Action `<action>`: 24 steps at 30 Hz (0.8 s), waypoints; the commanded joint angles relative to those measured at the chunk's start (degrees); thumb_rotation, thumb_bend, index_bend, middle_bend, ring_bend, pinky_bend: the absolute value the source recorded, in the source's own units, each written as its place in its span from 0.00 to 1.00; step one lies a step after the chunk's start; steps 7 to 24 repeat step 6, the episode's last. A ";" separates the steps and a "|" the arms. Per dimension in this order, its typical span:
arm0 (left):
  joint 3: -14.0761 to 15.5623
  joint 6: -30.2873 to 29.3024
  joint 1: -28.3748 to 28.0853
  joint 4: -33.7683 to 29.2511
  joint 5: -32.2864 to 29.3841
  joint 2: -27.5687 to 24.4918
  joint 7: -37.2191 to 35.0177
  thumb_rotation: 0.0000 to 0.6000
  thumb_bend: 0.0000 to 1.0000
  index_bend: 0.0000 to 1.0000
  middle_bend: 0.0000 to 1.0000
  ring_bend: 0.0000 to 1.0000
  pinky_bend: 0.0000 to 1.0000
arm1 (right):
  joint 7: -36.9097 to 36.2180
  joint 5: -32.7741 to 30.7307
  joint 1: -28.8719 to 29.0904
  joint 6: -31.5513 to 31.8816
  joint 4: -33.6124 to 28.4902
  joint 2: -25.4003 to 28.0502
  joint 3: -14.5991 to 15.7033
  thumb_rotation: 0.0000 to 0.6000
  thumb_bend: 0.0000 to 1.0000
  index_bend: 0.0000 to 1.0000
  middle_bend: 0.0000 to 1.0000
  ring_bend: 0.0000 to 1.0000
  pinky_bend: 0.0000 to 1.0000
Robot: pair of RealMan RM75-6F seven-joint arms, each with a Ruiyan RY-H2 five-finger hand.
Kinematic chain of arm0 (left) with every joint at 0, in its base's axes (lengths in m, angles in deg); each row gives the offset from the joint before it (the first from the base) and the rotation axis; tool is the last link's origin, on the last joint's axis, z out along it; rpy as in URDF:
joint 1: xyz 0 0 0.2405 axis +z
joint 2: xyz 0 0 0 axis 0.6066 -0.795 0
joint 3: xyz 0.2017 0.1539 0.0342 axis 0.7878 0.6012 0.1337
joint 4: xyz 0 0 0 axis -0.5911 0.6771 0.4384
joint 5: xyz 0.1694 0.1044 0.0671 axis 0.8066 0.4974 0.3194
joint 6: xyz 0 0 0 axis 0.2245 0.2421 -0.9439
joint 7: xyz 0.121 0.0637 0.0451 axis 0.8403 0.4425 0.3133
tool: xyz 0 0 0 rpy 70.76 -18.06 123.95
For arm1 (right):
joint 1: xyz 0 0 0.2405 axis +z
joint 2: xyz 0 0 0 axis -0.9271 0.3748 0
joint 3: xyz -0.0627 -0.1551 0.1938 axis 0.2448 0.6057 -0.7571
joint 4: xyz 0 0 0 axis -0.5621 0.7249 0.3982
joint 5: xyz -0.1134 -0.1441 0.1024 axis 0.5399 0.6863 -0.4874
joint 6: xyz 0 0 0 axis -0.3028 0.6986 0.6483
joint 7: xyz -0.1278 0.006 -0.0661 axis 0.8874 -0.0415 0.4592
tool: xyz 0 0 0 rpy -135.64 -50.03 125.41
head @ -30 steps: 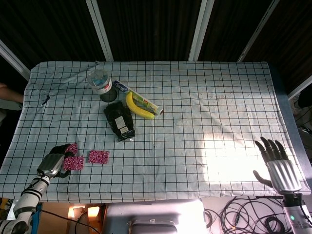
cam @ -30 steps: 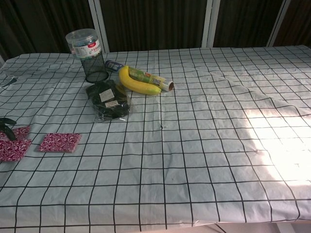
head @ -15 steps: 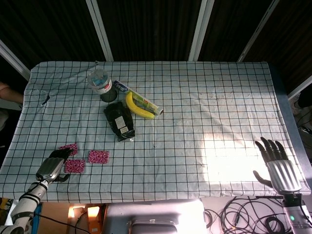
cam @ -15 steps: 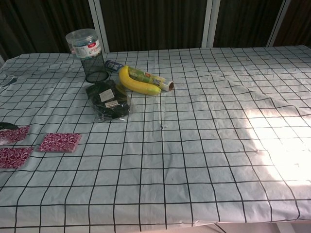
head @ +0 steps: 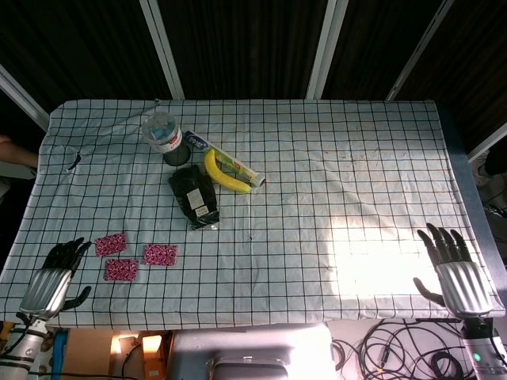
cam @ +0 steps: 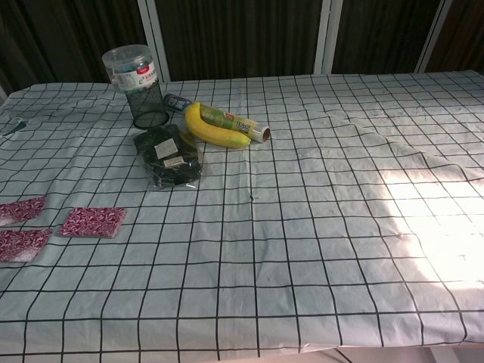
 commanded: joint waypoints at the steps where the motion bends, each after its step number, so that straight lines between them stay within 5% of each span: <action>1: 0.68 -6.58 4.39 1.32 5.38 0.20 -0.93 1.00 0.32 0.00 0.00 0.00 0.00 | 0.22 0.11 -0.05 0.01 0.07 -0.12 0.10 1.00 0.20 0.00 0.00 0.00 0.00; 24: 0.72 -6.00 4.71 1.76 6.99 -0.13 -3.09 1.00 0.31 0.00 0.00 0.00 0.00 | 0.31 0.29 -0.10 -0.04 0.16 -0.12 0.24 1.00 0.20 0.00 0.00 0.00 0.00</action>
